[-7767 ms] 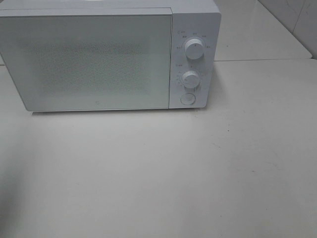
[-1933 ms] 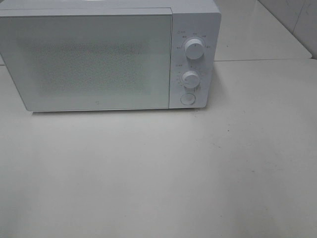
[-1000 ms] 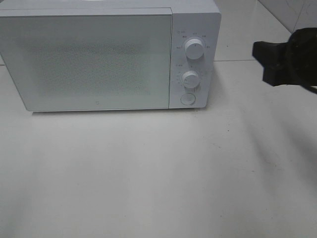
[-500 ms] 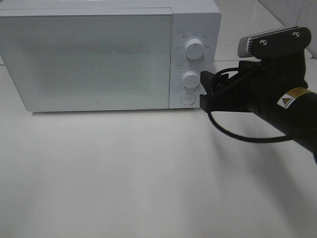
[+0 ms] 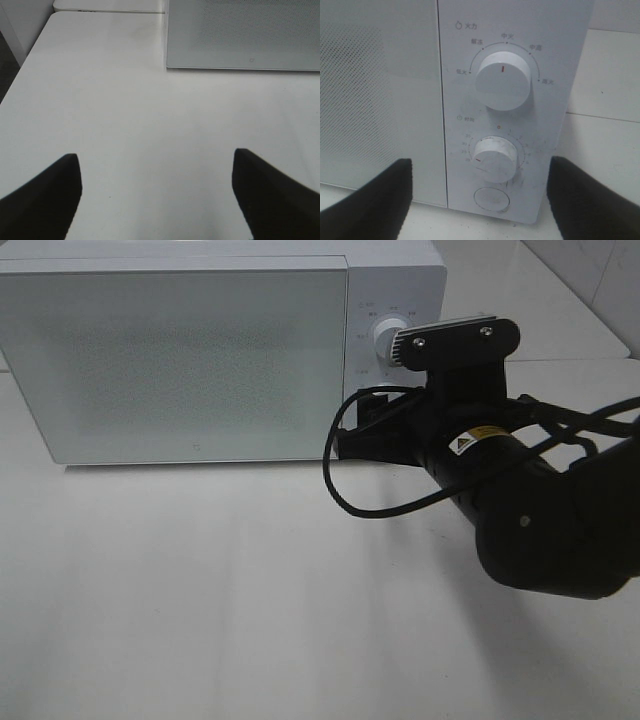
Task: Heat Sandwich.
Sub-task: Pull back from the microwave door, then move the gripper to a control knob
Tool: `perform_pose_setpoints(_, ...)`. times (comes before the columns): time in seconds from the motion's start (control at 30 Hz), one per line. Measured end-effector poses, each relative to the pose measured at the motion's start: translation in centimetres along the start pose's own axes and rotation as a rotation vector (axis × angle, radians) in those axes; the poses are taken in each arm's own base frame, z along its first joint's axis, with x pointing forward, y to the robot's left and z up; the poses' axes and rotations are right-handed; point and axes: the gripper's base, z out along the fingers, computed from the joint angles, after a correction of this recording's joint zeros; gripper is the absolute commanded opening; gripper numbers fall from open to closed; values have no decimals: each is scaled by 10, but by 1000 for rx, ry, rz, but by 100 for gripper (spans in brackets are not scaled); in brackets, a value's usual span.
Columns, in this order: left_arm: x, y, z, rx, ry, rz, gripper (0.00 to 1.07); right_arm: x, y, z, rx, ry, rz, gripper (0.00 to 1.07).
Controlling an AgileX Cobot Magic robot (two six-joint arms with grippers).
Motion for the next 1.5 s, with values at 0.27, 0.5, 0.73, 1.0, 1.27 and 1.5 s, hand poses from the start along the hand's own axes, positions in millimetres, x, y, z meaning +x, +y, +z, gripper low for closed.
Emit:
perform_pose_setpoints(0.27, 0, 0, 0, 0, 0, 0, 78, 13, 6, 18, 48, -31, -37, 73)
perform_pose_setpoints(0.5, 0, 0, 0, 0, 0, 0, 78, 28, 11, 30, 86, -41, -67, 73)
perform_pose_setpoints(0.73, 0, 0, 0, 0, 0, 0, 78, 28, 9, 43, 122, -52, -45, 73)
perform_pose_setpoints(1.0, 0, 0, 0, 0, 0, 0, 78, 26, 2, 47, 147, -57, -28, 73)
perform_pose_setpoints(1.27, 0, 0, 0, 0, 0, 0, 78, 28, 7, 52, 126, -56, -37, 73)
perform_pose_setpoints(1.5, 0, 0, 0, 0, 0, 0, 78, 34, 14, 62, 109, -43, -46, 72)
